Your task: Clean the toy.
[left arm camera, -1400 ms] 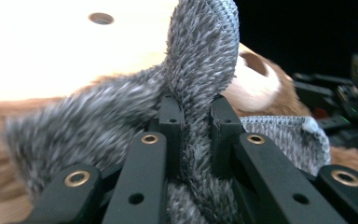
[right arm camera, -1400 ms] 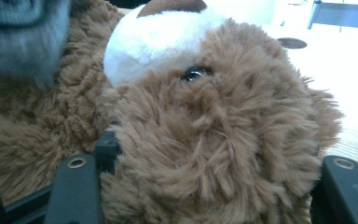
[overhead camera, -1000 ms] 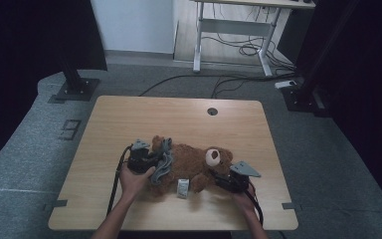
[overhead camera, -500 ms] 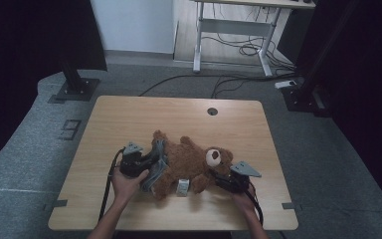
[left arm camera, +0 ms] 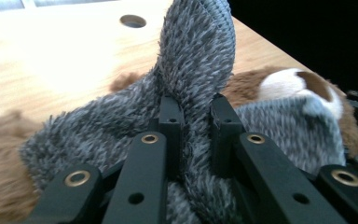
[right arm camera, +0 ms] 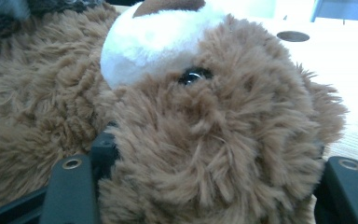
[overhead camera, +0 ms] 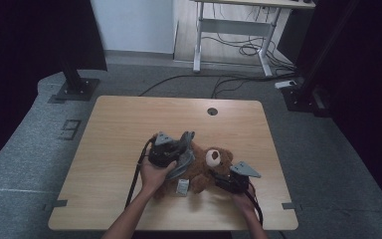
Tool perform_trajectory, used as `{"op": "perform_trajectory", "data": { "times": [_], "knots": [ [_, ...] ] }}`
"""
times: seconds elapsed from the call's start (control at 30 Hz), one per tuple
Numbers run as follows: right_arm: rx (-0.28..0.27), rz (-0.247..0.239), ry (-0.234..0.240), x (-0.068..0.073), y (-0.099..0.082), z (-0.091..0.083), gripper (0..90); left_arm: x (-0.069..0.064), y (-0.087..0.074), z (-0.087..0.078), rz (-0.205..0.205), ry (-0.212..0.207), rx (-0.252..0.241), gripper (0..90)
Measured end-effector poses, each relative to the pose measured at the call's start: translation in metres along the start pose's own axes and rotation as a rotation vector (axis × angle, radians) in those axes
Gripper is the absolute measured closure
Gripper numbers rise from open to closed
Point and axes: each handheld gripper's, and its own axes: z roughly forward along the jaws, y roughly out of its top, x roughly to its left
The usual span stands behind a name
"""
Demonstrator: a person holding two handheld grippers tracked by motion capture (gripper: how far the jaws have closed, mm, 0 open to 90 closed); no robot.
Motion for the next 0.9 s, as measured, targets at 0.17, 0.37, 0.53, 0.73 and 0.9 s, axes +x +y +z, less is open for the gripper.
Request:
{"op": "perform_trajectory", "data": {
  "times": [0.17, 0.37, 0.53, 0.73, 0.9],
  "knots": [
    [0.002, -0.005, -0.002, 0.001, 0.000, 0.000, 33.2, 0.019, -0.012, -0.015, -0.024, 0.070, 0.009, 78.3],
    [0.002, 0.001, -0.010, 0.001, 0.000, 0.001, 33.3, 0.045, -0.038, -0.026, -0.063, 0.117, 0.089, 78.3],
    [-0.002, 0.002, -0.012, 0.002, 0.000, 0.001, 33.3, 0.050, -0.058, -0.022, -0.075, 0.103, 0.152, 78.2],
    [-0.005, 0.001, -0.018, 0.003, -0.001, 0.001, 33.2, 0.051, -0.073, -0.013, -0.085, 0.105, 0.200, 78.3],
    [-0.005, 0.003, -0.016, 0.002, -0.001, 0.001, 32.8, 0.062, -0.078, -0.016, -0.117, 0.098, 0.195, 77.8]
  ]
}}
